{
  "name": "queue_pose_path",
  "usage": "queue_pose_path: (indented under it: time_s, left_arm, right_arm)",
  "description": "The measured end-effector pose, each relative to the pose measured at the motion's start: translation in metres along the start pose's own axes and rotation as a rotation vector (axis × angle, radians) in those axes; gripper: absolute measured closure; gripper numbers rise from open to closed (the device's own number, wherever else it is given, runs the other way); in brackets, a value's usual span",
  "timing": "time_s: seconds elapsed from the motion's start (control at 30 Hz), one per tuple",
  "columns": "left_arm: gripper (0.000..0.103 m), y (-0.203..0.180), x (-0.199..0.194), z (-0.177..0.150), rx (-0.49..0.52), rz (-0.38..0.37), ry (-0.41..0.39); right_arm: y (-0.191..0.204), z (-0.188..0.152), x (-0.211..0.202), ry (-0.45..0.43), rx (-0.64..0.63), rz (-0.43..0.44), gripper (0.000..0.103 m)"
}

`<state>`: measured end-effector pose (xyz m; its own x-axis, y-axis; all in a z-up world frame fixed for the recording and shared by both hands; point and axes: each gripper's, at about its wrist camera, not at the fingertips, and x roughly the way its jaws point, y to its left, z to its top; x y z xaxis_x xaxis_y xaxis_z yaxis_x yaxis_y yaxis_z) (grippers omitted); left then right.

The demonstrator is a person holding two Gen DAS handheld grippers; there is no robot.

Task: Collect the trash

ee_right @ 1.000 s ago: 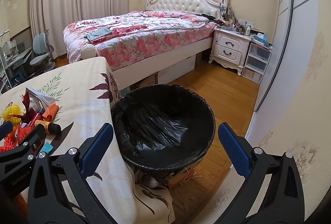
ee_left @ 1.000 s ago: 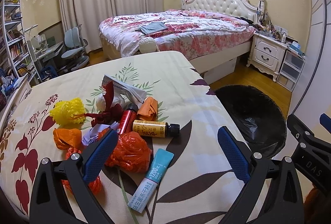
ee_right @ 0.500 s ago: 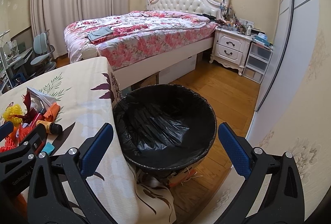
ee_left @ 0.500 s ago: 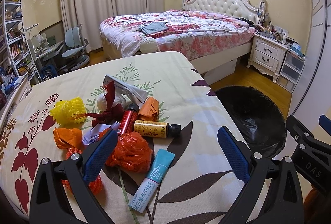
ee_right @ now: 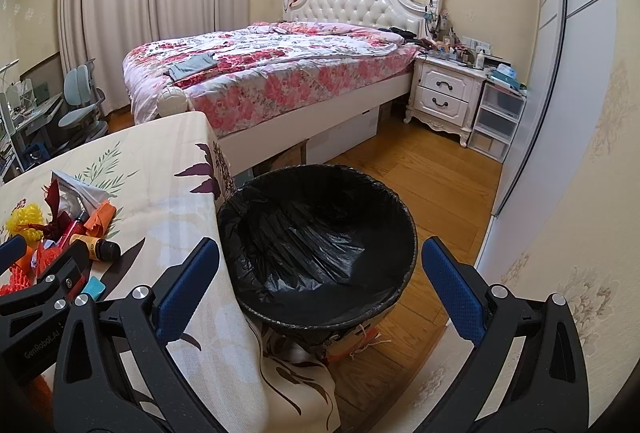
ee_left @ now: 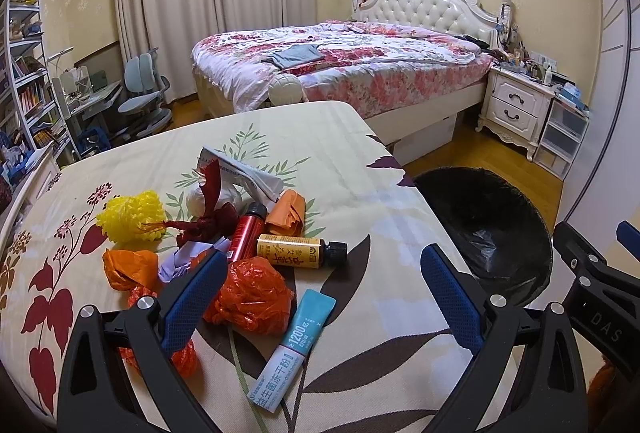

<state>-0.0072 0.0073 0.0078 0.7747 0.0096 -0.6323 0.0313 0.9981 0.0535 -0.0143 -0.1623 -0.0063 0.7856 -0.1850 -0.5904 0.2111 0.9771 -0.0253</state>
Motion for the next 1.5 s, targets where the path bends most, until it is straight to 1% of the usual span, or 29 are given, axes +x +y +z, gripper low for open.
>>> queue_pose_path:
  time_s: [1.2,1.33,1.5]
  left_arm:
    - [0.007,-0.002,-0.004,0.000,0.002,-0.001,-0.007]
    - [0.007,0.004,-0.014,0.000,0.009,0.009,-0.027]
    - [0.007,0.023,-0.025,-0.001,0.002,0.037,-0.041]
  right_arm:
    - [-0.001,0.003,-0.003,-0.007,0.003,0.004,0.004]
    - [0.003,0.005,-0.010,-0.011,0.003,0.024,0.004]
    - [0.019,0.006,-0.012,-0.002,-0.016,0.069,0.004]
